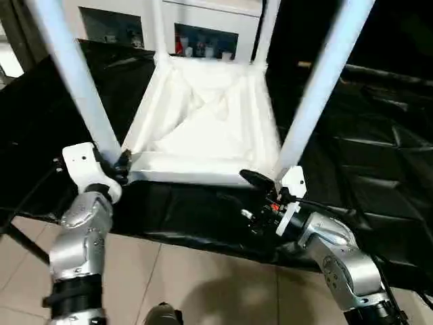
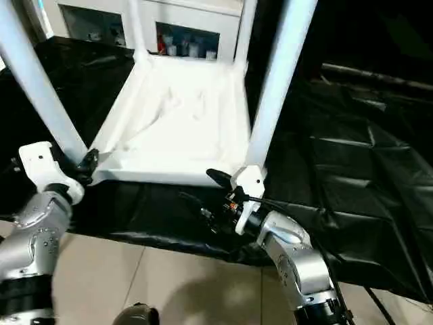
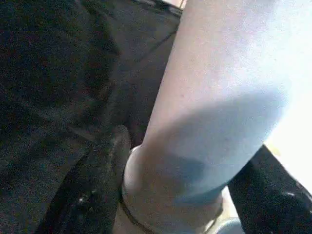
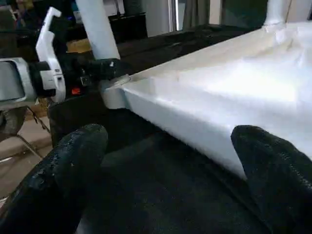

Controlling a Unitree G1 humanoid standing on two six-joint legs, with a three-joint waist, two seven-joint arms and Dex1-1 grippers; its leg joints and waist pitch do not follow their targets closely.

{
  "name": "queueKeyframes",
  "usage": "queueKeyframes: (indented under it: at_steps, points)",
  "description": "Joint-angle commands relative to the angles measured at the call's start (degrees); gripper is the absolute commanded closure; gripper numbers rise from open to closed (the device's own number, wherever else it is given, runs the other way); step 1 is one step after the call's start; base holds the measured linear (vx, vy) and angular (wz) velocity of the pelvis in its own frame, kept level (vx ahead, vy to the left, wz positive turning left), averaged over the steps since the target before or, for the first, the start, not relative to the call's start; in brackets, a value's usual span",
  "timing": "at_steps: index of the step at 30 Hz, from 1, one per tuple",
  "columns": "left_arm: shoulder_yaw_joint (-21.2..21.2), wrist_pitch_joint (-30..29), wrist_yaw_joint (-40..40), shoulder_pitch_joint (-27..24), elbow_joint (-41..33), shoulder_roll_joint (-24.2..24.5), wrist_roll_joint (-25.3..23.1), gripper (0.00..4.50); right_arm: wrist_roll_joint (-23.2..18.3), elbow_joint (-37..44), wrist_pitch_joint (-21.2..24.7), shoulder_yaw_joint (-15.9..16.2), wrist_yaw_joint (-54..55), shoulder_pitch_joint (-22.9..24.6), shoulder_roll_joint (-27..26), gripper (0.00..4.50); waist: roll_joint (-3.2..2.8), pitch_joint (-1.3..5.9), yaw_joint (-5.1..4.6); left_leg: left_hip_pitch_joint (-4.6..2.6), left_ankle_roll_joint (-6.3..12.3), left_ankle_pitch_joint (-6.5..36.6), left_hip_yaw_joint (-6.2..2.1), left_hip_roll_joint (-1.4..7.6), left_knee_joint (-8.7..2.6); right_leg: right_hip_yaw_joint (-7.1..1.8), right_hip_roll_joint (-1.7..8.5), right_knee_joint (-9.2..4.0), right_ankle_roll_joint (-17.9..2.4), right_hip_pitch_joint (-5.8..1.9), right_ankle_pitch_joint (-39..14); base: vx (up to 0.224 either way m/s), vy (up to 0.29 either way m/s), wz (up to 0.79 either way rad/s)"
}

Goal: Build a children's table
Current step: Flip table

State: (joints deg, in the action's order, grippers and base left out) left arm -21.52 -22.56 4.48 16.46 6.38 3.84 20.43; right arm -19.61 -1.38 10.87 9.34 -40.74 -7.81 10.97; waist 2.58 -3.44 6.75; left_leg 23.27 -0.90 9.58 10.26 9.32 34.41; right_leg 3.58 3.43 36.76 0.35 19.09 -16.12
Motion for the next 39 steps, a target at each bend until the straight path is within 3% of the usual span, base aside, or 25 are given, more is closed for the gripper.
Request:
queueKeyframes:
  at_steps: [1, 4, 6, 9, 11, 19, 21, 22, 27, 30, 33, 37, 39]
  points:
    - [-0.86, -2.96, 0.29, 2.08, -3.01, -5.4, 12.2, 1.75, -0.55, 0.29, 0.64, -1.71, 0.51, 0.84, 0.28, 0.0, -0.24, 3.29, -0.1, -1.94, 1.83, 7.75, -2.18, 4.96, -4.39, -3.22, 6.34, -4.06, -12.5, -0.74, 8.66, 0.0, 0.0, 0.0]
    - [0.05, -4.45, -0.07, 1.91, -4.26, -6.93, 13.1, 1.75, -1.59, 0.92, 1.93, -2.27, 0.73, 1.33, 0.21, 0.0, -0.13, 3.14, 0.19, -1.92, 2.44, 8.05, -2.2, 5.11, -4.47, -3.23, 6.17, -4.26, -12.47, -0.78, 7.96, 0.0, 0.0, 0.0]
    - [1.99, -4.73, 0.91, 1.51, -4.9, -7.07, 11.67, 1.8, -1.56, 0.69, 2.34, -2.97, 2.29, 1.2, -0.34, 0.0, -0.21, 3.03, -0.02, -1.98, 2.03, 8.79, -2.37, 5.24, -4.74, -3.27, 6.03, -4.45, -11.34, -0.68, 6.82, 0.0, 0.0, 0.0]
    - [1.49, -5.45, 0.5, 1.79, -5.36, -8.04, 11.48, 2.06, -2.14, -0.7, 2.65, -4.66, 5.23, -0.07, -2.06, 0.0, -0.26, 2.9, -0.63, -2.06, 0.6, 10.74, -2.45, 5.18, -5.02, -3.27, 6.08, -4.73, -10.85, -0.66, 4.66, 0.0, 0.0, 0.0]
    - [1.12, -6.54, -0.65, 2.2, -6.33, -9.11, 11.7, 2.08, -6.52, -2.57, 3.56, -8.54, 9.51, -3.27, -6.51, 0.0, -0.11, 2.82, -1.1, -2.03, 0.15, 11.32, -2.44, 5.1, -5.18, -3.31, 6.13, -4.76, -11.01, -0.64, 3.51, 0.0, 0.0, 0.0]
    - [1.8, -6.04, -2.58, 2.31, -6.85, -9.43, 12.53, 2.17, -11.95, -4.75, 6.46, -13.15, 14.23, -7.44, -10.82, 0.0, -0.2, 3.1, -1.42, -2.06, 1.45, 5.96, -2.23, 5.07, -4.72, -3.15, 5.89, -4.16, -10.38, -0.75, 10.41, 0.0, 0.0, 0.0]
    - [2.33, -5.86, -2.75, 2.21, -7.13, -10.03, 11.71, 2.18, -14.5, -5.89, 8.17, -14.83, 14.87, -9.62, -12.43, 0.0, 0.27, 3.13, -1.69, -2.06, 1.78, 6.06, -2.14, 5.05, -4.71, -3.12, 5.87, -4.11, -10.55, -0.81, 10.52, 0.0, 0.0, 0.0]
    - [2.77, -5.8, -2.55, 2.13, -7.31, -10.15, 11.26, 2.18, -15.26, -6.5, 8.67, -15.31, 14.9, -10.4, -12.82, 0.0, -0.01, 3.03, -1.67, -2.09, 1.77, 6.26, -2.13, 5.06, -4.75, -3.13, 5.93, -4.18, -10.52, -0.72, 9.79, 0.0, 0.0, 0.0]
    - [4.41, -5.63, -2.6, 1.62, -8.19, -10.44, 10.01, 2.2, -18.95, -9.07, 10.59, -17.1, 15.06, -13.48, -14.39, 0.0, 0.08, 3.09, -1.59, -2.12, 1.98, 4.4, -2.02, 5.1, -4.58, -3.1, 5.94, -3.98, -10.03, -0.74, 11.63, 0.0, 0.0, 0.0]
    - [5.08, -5.41, -2.84, 1.37, -8.2, -10.61, 9.54, 2.2, -20.1, -12.87, 10.2, -18.48, 15.33, -17.01, -16.15, 0.0, 0.1, 3.23, -1.82, -2.03, 1.89, 3.79, -2.0, 5.03, -4.48, -3.03, 5.88, -3.77, -10.28, -0.73, 12.6, 0.0, 0.0, 0.0]
    - [5.57, -5.33, -2.96, 1.24, -8.24, -10.63, 9.18, 2.21, -18.68, -18.19, 8.33, -19.92, 18.29, -20.73, -17.34, 0.0, -0.03, 3.57, -1.8, -2.02, 2.27, 0.34, -1.9, 4.96, -4.04, -2.94, 5.62, -3.12, -10.75, -0.51, 16.85, 0.0, 0.0, 0.0]
    - [6.34, -5.47, -2.88, 1.18, -8.51, -10.74, 8.78, 2.21, -18.6, -25.39, 7.9, -21.69, 21.46, -25.21, -18.34, 0.0, -0.24, 3.34, -1.82, -2.07, 1.85, 2.46, -1.74, 4.98, -4.24, -2.86, 5.68, -3.29, -10.85, -0.33, 15.2, 0.0, 0.0, 0.0]
    - [6.76, -5.59, -2.63, 1.17, -8.53, -11.01, 8.42, 2.21, -21.72, -29.7, 6.93, -24.51, 21.96, -28.67, -19.48, 0.0, -0.16, 3.3, -1.77, -2.07, 1.73, 2.64, -1.68, 5.05, -4.23, -2.92, 5.76, -3.22, -10.41, -0.36, 15.82, 0.0, 0.0, 0.0]
